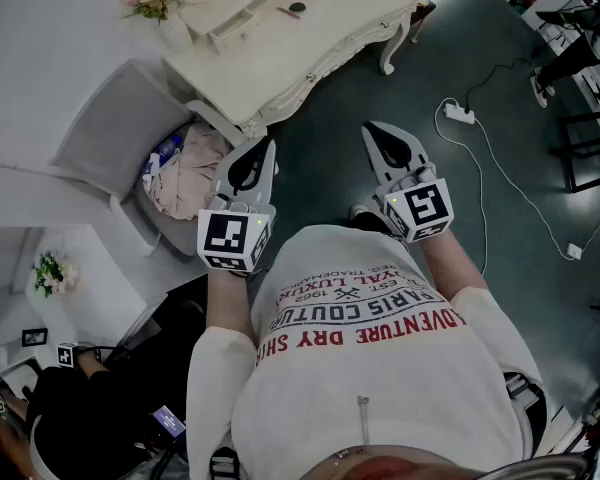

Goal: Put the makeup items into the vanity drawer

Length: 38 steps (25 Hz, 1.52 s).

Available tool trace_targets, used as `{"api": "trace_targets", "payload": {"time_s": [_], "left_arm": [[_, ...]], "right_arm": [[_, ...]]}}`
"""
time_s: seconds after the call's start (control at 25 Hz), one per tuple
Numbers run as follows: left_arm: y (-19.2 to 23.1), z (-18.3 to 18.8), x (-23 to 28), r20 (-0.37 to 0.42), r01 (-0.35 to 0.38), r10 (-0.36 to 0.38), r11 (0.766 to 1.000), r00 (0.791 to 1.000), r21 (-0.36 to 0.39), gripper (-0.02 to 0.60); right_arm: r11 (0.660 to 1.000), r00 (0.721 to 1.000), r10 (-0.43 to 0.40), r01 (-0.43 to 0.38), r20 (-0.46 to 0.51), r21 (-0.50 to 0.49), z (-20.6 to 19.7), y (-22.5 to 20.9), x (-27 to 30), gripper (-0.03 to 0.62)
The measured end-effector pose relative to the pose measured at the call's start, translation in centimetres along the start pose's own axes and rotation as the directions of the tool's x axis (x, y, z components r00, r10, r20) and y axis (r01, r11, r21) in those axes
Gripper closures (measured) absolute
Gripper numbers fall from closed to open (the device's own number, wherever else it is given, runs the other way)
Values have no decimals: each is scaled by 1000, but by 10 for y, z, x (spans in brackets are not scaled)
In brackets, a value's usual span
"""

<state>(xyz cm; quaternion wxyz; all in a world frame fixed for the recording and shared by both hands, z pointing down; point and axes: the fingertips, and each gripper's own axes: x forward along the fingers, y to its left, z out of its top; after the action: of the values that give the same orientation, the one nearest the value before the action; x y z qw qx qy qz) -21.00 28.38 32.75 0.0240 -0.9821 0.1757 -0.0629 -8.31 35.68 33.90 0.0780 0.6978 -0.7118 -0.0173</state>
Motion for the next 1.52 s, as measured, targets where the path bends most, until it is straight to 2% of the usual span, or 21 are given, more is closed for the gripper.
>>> {"api": "trace_targets", "payload": {"time_s": [0.76,0.8,0.88,1.2,1.52], "left_arm": [[3,-5,37,2,31,-31,999,1000,-43,571],[4,-6,38,3,31,-31,998,1000,-46,571],[6,-8,42,2,30,-30,998,1000,-54,571],[20,-19,71,-28,-7,5,997,1000,-82,571],[47,-32,139,-77,-120,113,989,991,-91,571]], "right_arm": [[999,1000,-21,21,5,24,-2,-28,9,586],[999,1000,-17,17,0,35,-4,-29,11,575],[998,1000,0,1,-17,63,-9,-31,17,364],[997,998,30,-26,-52,74,-24,-62,41,355],[982,981,174,-167,-82,89,-55,-120,105,355]]}}
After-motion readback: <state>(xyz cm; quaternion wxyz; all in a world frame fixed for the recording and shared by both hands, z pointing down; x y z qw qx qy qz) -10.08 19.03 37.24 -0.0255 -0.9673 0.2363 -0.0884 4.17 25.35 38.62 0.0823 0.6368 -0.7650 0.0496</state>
